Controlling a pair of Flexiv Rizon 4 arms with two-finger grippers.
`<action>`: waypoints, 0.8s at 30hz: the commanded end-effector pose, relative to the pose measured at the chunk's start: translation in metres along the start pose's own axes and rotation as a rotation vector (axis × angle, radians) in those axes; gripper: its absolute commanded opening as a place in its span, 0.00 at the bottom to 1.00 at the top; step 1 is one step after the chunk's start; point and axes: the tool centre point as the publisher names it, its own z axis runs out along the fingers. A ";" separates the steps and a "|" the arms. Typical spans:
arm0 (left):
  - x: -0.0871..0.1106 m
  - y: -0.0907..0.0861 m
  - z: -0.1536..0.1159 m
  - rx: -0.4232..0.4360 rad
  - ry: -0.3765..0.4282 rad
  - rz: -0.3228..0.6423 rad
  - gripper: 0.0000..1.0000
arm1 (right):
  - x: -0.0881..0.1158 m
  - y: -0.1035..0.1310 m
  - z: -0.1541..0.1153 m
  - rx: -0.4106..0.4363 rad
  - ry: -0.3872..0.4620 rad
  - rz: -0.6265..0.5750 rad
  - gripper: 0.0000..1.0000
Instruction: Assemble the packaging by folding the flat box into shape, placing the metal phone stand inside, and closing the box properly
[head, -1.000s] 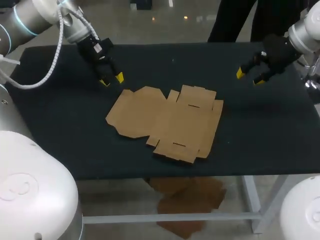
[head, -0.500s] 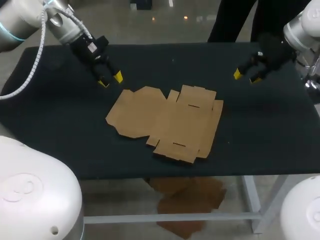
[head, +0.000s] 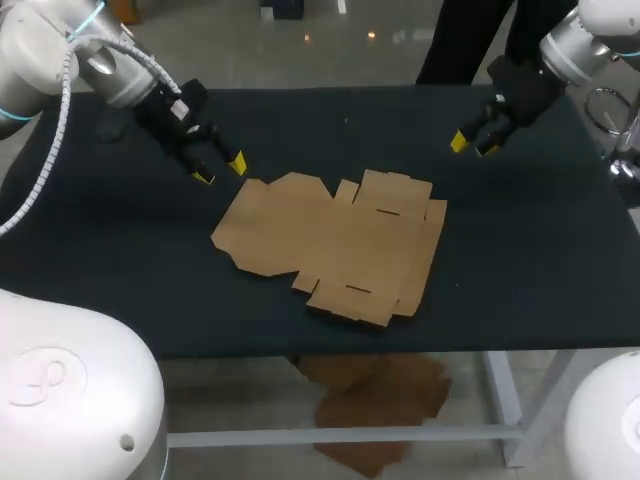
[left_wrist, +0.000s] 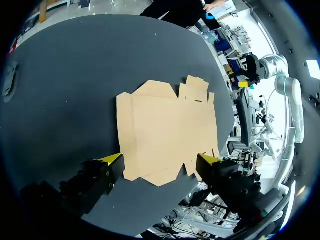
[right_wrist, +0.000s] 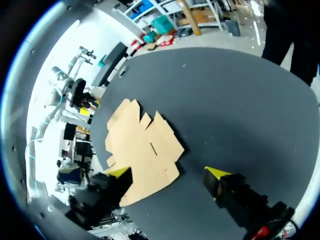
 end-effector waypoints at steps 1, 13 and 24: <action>0.007 0.010 -0.006 0.471 -0.092 -0.031 1.00 | -0.006 0.011 0.001 0.214 0.078 0.001 1.00; 0.009 0.008 -0.007 0.443 -0.119 -0.062 1.00 | -0.010 0.014 0.002 0.238 0.109 -0.044 1.00; 0.018 0.011 -0.018 0.235 -0.139 -0.141 1.00 | -0.017 0.037 0.031 0.367 0.013 -0.098 1.00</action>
